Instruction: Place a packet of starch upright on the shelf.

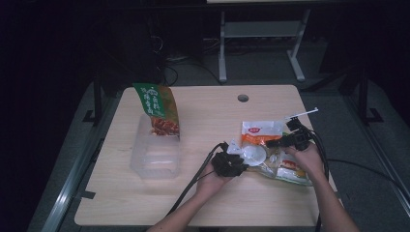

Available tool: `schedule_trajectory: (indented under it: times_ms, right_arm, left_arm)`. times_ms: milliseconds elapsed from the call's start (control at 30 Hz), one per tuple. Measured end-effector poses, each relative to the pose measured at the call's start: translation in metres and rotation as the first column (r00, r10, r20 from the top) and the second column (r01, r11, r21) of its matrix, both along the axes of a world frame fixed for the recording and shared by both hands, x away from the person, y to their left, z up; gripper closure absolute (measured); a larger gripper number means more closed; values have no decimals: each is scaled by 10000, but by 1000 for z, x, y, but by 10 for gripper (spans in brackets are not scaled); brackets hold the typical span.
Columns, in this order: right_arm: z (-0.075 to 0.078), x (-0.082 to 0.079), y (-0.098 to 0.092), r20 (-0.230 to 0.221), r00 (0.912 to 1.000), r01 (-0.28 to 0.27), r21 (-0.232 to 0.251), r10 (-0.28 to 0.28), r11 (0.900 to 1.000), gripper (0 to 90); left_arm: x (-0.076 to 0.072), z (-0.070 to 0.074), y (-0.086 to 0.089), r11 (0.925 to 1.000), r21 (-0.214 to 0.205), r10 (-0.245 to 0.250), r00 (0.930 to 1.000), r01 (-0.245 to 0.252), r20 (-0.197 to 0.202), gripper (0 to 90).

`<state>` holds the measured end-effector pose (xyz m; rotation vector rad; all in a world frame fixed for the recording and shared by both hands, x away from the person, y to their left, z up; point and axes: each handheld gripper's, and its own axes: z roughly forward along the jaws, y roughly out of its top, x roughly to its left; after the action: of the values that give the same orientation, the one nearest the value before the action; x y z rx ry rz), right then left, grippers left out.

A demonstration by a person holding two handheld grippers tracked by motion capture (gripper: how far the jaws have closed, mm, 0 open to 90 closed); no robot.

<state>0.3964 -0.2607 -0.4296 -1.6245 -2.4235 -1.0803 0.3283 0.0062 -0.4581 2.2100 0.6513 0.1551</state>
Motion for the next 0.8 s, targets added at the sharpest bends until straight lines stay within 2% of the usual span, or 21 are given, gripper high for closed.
schedule_trajectory:
  times_ms: [167,233,333,467,533,700,767,800]
  right_arm:
    - [-2,1,1,-108,9996,-271,232,273,9994,483]
    - [-4,1,4,-397,9981,-453,429,470,9980,540]
    - [-8,1,12,-597,9950,-784,362,805,9963,641]
    - [-6,1,15,-422,9949,-901,387,917,9952,784]
    - [-5,1,16,-345,9945,-973,361,986,9946,824]
    - [-1,-2,15,-191,9941,-1058,339,1065,9938,883]
    - [0,-3,15,122,9927,-1202,272,1199,9924,888]
    - [2,-4,15,17,9930,-1183,270,1183,9926,890]
  left_arm:
    - [0,0,0,10000,-77,43,10000,-44,-51,686]
    - [0,0,0,10000,-18,5,10000,-5,-29,686]
    - [1,0,0,10000,-29,-15,10000,15,-23,683]
    - [1,0,0,10000,-24,-43,10000,43,-42,675]
    - [1,0,0,10000,-38,-10,10000,9,-64,668]
    - [0,3,4,10000,2,-20,10000,20,-31,647]
    - [-1,4,5,9999,-95,32,10000,-32,-36,641]
    - [-1,5,7,10000,-51,-8,10000,8,-15,638]
